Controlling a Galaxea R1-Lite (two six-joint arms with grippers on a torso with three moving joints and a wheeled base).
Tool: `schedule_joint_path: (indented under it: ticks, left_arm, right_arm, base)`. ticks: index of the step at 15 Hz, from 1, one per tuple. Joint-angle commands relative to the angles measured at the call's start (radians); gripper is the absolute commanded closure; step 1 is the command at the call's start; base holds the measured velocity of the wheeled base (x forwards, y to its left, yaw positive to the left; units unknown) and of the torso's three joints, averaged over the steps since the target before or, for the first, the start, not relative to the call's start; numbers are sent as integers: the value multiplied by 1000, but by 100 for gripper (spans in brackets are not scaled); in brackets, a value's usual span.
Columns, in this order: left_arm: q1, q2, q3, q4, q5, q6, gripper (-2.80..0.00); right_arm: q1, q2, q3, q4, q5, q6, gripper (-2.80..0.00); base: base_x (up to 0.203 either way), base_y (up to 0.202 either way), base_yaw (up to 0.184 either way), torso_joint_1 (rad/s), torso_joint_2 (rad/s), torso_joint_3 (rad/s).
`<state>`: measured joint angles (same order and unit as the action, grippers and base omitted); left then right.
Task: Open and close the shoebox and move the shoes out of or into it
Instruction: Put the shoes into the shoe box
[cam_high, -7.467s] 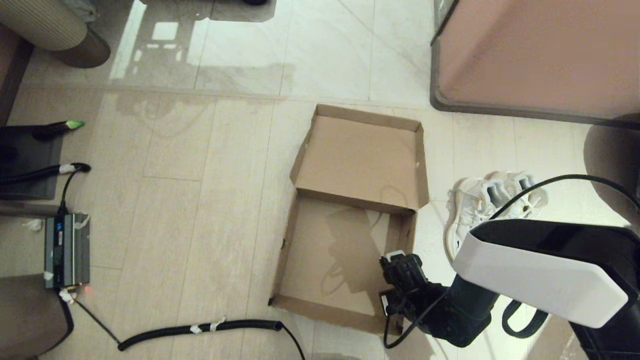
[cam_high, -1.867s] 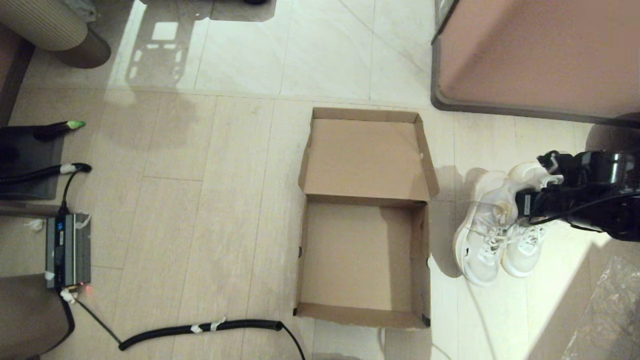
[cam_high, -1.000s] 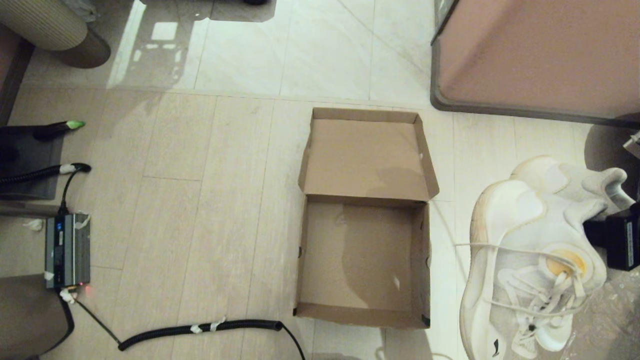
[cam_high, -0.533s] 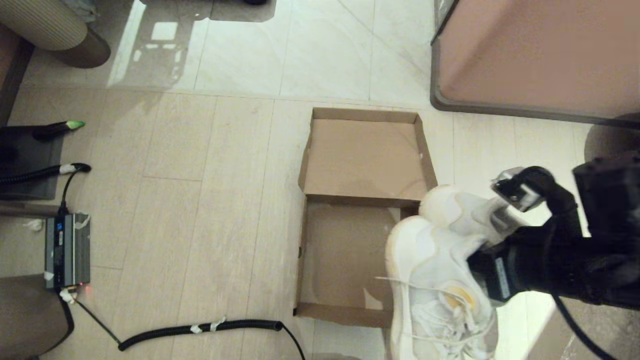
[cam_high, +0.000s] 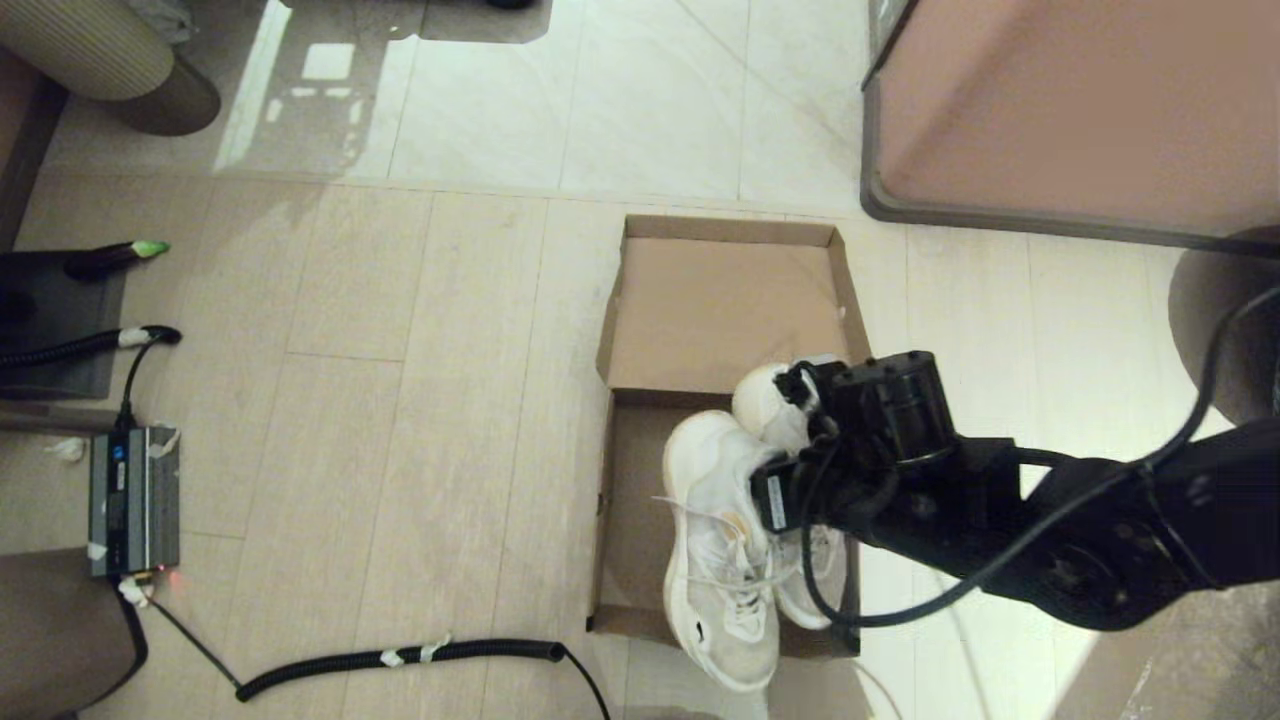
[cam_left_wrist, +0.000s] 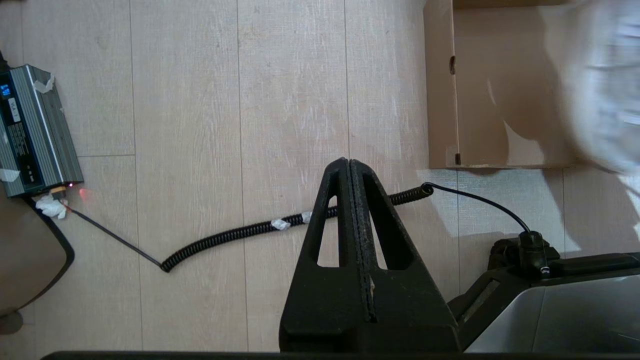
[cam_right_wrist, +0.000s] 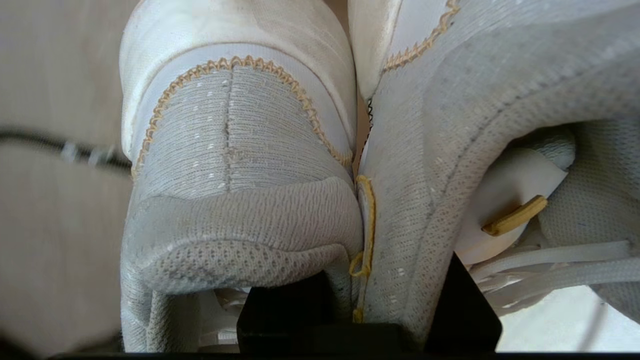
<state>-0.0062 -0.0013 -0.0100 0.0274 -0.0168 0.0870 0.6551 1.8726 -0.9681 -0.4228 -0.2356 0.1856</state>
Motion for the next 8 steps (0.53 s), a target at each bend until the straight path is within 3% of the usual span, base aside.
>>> schedule_joint_path:
  ticks: [1, 8]
  left_arm:
    - [0, 0, -1, 3, 0, 0, 0]
    - [0, -1, -2, 5, 0, -1, 0]
  right_arm:
    - [1, 170, -102, -7, -42, 24, 0]
    - [-29, 330, -238, -8, -132, 35, 0]
  base:
    - [0, 0, 0, 0, 0, 0]
    - [0, 0, 0, 0, 0, 0]
